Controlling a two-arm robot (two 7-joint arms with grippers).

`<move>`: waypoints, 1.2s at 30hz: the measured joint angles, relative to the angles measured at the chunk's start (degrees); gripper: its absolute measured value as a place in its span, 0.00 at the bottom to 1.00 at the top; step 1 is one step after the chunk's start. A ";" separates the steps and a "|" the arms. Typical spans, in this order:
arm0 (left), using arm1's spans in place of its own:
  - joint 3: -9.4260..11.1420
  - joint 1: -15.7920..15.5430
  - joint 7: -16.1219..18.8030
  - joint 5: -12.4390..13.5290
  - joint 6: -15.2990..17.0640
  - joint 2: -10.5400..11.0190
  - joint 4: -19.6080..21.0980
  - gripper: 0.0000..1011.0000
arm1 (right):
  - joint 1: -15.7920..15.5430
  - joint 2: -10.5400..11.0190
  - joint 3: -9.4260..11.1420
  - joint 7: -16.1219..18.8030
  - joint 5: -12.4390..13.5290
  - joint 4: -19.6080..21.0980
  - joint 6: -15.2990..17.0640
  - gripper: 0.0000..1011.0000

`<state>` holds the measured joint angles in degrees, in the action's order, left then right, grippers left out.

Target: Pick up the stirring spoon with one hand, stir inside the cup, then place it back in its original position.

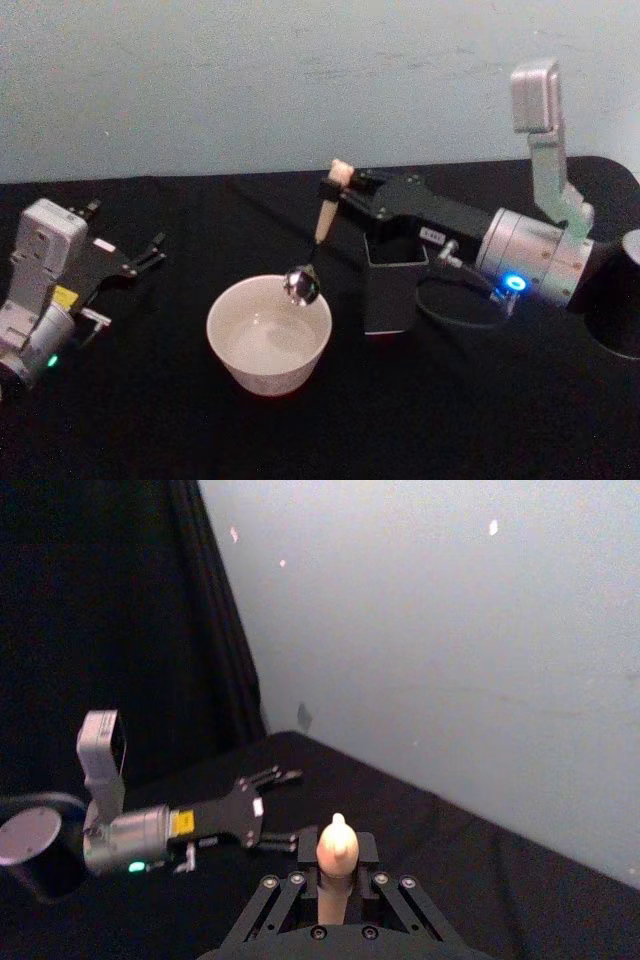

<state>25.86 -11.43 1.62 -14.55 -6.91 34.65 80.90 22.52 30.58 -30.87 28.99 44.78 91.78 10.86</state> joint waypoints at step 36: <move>0.00 0.00 0.00 0.00 0.00 0.00 0.00 0.99 | 2.18 -4.54 -7.72 4.12 -9.38 -6.31 -1.07 0.21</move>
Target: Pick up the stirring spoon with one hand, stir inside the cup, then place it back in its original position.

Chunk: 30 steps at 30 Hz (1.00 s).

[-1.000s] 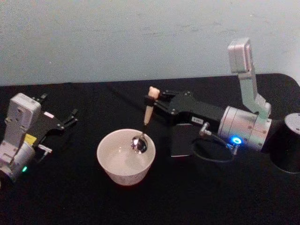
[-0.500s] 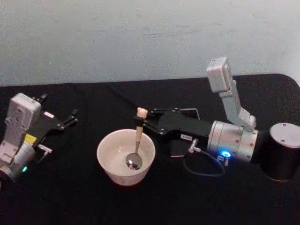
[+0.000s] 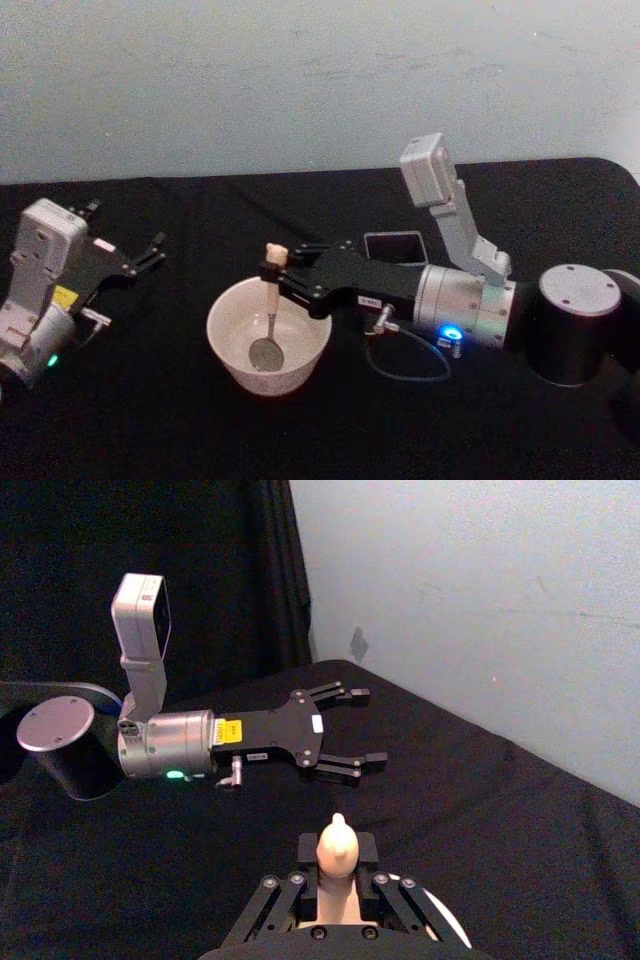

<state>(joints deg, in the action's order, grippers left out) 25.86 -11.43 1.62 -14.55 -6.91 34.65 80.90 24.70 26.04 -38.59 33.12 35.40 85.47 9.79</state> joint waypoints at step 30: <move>0.00 0.00 0.00 0.00 0.00 0.00 0.00 0.99 | 4.27 -7.31 2.58 -3.52 -5.64 -10.38 -1.24 0.21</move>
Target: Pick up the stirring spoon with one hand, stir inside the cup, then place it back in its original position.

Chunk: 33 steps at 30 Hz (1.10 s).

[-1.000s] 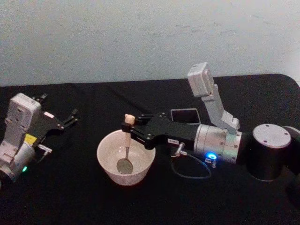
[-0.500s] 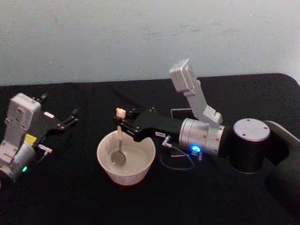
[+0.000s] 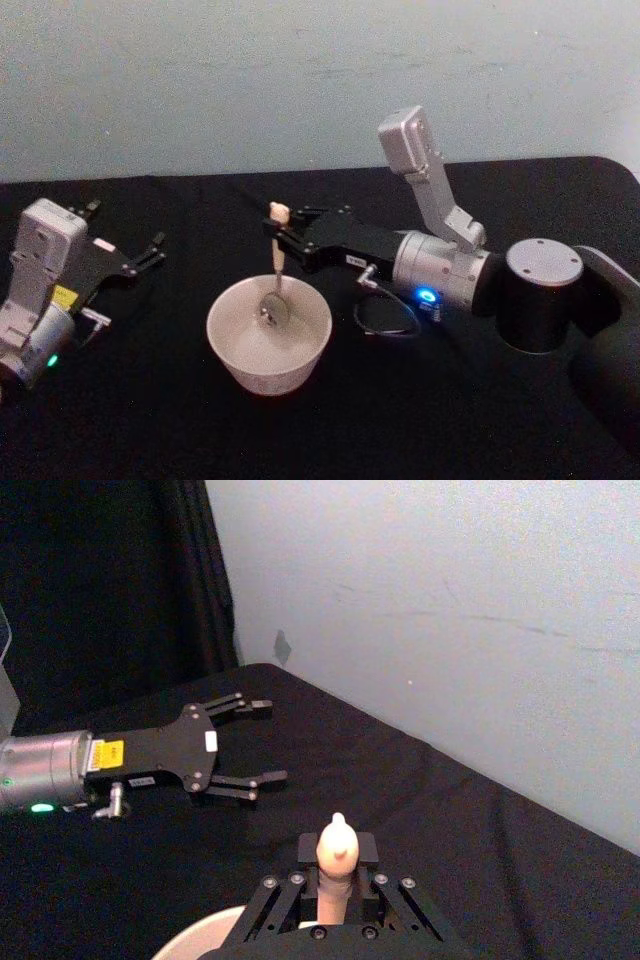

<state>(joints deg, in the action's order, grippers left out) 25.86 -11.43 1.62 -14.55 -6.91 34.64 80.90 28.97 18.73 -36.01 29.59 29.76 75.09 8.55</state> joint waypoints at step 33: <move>0.00 0.00 0.00 0.00 0.00 0.00 0.00 0.99 | -8.26 8.44 0.76 4.25 2.83 13.08 1.82 0.21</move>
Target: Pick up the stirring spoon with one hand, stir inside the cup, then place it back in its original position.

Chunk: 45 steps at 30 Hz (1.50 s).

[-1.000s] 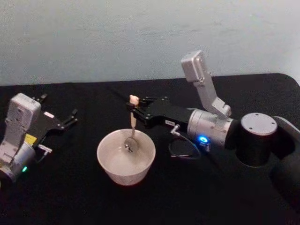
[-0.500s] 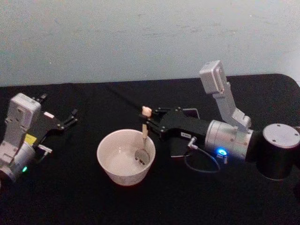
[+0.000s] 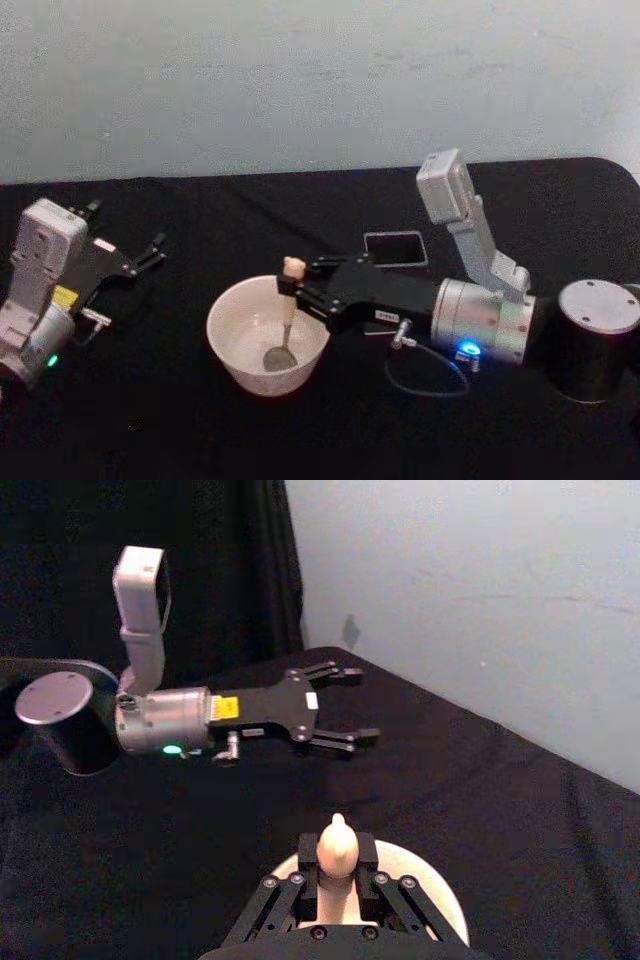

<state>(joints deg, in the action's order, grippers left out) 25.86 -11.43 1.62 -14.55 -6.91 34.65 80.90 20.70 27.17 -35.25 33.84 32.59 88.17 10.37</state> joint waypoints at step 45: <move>0.00 0.00 0.00 0.00 0.00 0.00 0.00 0.99 | 2.61 -4.09 2.02 -4.64 -4.83 -4.16 1.15 0.21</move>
<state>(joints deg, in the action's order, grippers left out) 25.86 -11.43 1.62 -14.55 -6.91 34.65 80.90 23.32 23.08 -33.23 29.21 27.76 84.01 11.52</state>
